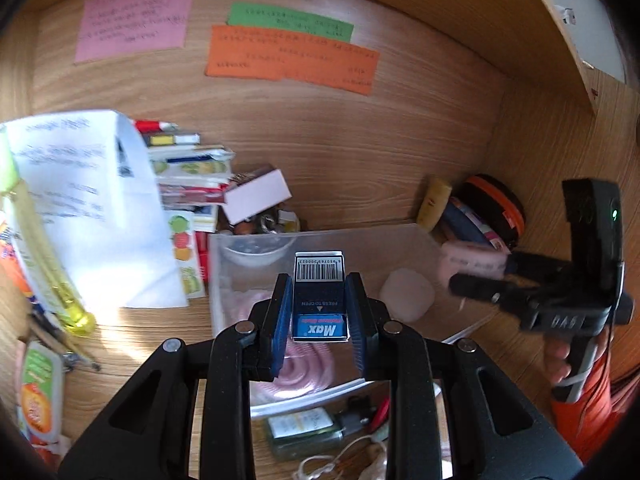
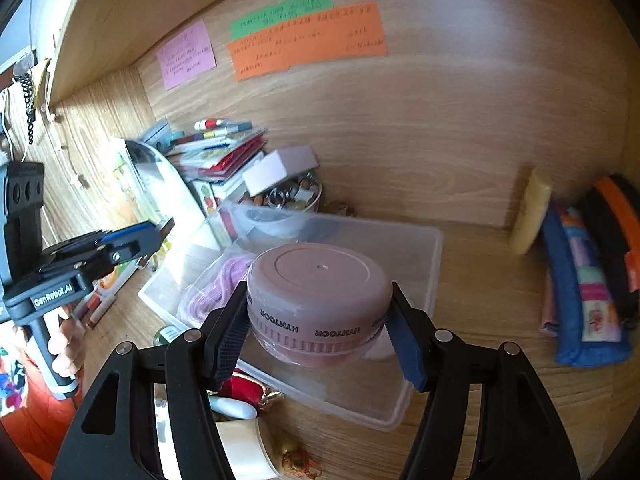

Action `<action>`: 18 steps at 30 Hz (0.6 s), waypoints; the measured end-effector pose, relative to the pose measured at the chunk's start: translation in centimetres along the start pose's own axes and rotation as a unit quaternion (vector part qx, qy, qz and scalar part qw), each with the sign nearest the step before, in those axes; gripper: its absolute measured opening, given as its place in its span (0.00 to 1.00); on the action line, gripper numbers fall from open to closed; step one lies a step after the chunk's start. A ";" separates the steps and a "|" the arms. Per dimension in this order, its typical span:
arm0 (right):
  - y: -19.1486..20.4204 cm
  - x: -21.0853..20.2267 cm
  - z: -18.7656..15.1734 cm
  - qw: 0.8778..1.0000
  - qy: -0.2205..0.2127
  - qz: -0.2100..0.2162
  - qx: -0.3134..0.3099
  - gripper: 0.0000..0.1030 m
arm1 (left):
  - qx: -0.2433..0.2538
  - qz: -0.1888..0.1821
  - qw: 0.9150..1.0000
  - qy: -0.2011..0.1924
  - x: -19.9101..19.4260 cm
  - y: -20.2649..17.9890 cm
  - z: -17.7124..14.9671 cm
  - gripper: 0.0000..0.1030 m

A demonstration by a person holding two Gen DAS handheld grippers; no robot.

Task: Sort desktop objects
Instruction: 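Lift the blue box and pink container toward the clear box, then lower both items into the clear box and open both grippers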

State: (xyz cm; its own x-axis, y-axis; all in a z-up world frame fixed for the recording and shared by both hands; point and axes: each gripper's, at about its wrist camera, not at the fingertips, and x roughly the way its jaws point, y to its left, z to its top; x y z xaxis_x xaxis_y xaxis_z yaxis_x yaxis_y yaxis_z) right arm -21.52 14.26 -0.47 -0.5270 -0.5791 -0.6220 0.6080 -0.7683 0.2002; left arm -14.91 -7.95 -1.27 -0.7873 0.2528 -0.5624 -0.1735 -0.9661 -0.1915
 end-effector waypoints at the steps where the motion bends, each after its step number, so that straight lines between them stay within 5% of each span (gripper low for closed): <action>1: -0.2 0.5 -0.3 1.000 0.006 0.000 0.001 0.59 | 0.000 -0.002 1.000 0.005 0.5 -0.1 -0.1 0.26; 9: -1.5 2.3 -1.4 0.999 0.036 -0.012 0.009 0.59 | -0.011 -0.029 0.997 0.068 4.6 -0.3 -1.0 0.26; 18: -0.3 3.2 -2.1 0.998 0.044 -0.037 -0.025 0.59 | 0.002 -0.032 0.995 0.094 6.0 -1.5 -1.9 0.26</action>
State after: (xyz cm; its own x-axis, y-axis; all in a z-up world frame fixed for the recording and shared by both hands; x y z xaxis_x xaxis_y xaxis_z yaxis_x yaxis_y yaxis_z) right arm -22.13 13.22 -4.05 -0.5183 -0.4933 -0.6986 0.5998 -0.7919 0.1142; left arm -18.24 -4.87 -5.88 -0.6498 0.3192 -0.6898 -0.2228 -0.9477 -0.2286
